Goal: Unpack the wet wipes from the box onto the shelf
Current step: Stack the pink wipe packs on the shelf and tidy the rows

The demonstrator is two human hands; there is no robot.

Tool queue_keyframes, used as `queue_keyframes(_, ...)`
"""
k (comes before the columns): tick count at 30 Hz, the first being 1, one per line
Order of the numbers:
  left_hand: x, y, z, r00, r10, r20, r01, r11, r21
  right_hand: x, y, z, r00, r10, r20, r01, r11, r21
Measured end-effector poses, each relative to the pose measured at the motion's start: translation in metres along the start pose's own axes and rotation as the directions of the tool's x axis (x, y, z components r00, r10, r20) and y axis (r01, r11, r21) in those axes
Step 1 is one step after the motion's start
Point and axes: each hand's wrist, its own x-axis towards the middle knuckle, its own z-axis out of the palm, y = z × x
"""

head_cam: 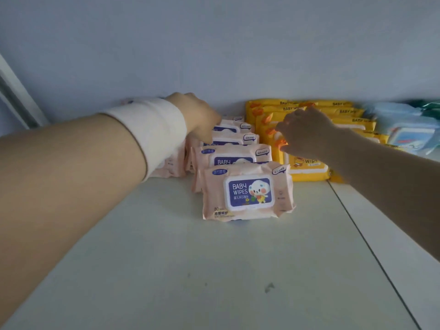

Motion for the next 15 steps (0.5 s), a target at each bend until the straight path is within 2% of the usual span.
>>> queue_keyframes(4, 0.009, 0.006, 0.004, 0.994, -0.055, 0.094, 0.064, 0.993, -0.094, -0.003, 0.001, 0.013, 0.998, -0.040, -0.047, 0.048, 0.982, 0.182)
queue_keyframes(7, 0.013, 0.005, 0.008, 0.992, -0.051, 0.115, 0.085, 0.944, -0.319, -0.011, -0.004, 0.014, 0.990, -0.104, -0.090, 0.133, 0.889, 0.439)
queue_keyframes(9, 0.019, 0.003, 0.012, 0.991, -0.054, 0.121, 0.104, 0.882, -0.459, -0.022, -0.010, 0.014, 0.981, -0.192, -0.034, 0.179, 0.817, 0.549)
queue_keyframes(11, 0.026, 0.000, 0.016, 0.990, -0.054, 0.127, 0.116, 0.825, -0.554, -0.031, -0.018, 0.020, 0.975, -0.222, 0.012, 0.174, 0.795, 0.581)
queue_keyframes(15, 0.048, -0.012, 0.028, 0.986, -0.060, 0.153, 0.145, 0.759, -0.634, -0.031, -0.037, 0.034, 0.990, -0.142, 0.000, 0.111, 0.772, 0.626)
